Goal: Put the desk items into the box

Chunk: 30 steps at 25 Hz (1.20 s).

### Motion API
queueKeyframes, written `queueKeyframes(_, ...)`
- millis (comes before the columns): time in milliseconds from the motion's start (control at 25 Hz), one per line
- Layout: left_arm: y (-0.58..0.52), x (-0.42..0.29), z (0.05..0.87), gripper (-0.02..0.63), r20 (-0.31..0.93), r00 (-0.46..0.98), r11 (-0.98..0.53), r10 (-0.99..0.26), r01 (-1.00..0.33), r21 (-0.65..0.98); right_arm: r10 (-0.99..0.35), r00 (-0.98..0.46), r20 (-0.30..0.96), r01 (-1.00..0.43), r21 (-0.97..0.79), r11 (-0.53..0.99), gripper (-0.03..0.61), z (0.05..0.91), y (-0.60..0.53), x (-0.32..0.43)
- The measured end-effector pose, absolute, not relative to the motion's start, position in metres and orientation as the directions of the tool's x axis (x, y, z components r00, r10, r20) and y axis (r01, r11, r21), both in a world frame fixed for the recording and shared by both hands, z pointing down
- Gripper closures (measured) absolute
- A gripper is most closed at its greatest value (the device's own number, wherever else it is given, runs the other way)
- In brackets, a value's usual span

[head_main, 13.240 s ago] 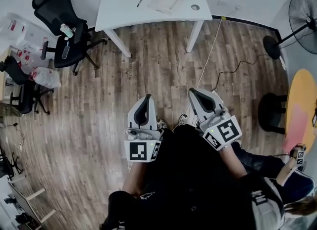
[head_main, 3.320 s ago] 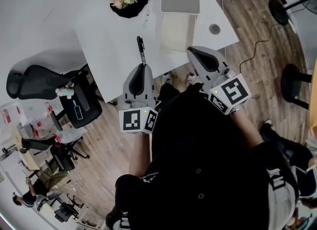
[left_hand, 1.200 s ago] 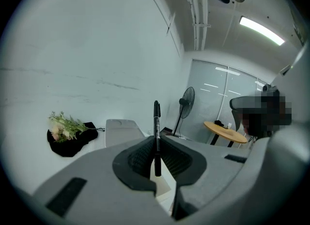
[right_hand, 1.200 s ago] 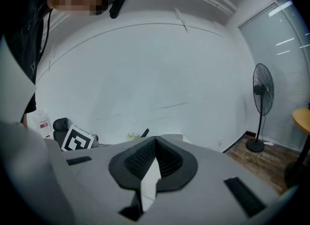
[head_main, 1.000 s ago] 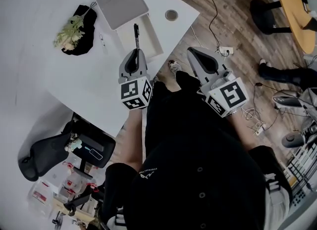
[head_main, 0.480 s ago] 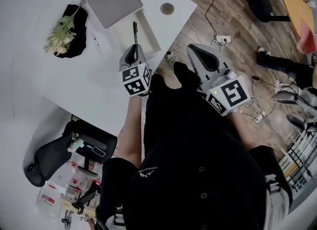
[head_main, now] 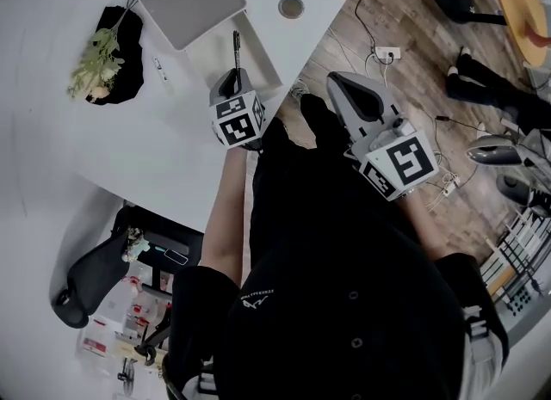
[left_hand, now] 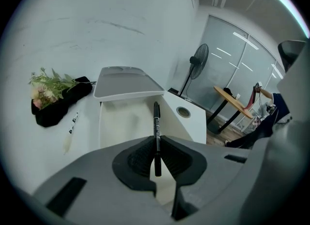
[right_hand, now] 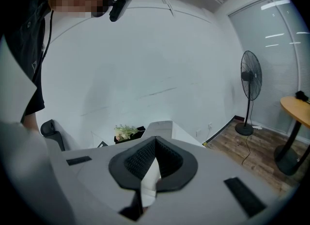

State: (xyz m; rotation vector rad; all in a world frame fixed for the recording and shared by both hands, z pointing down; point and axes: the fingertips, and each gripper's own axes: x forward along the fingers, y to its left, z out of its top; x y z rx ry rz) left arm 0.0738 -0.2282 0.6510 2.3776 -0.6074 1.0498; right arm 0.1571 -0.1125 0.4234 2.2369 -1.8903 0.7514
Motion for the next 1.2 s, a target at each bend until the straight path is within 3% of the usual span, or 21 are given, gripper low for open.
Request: queueKeyframes(1200, -0.231, 0.081, 0.705, 0.566, 0.893, 0.433, -0.793, -0.124, -0.585, 0.173, -0.867, 0.135, 0.479, -0.942, -0.208, -0.262, 0.58, 0.433, -0.115, 0.167)
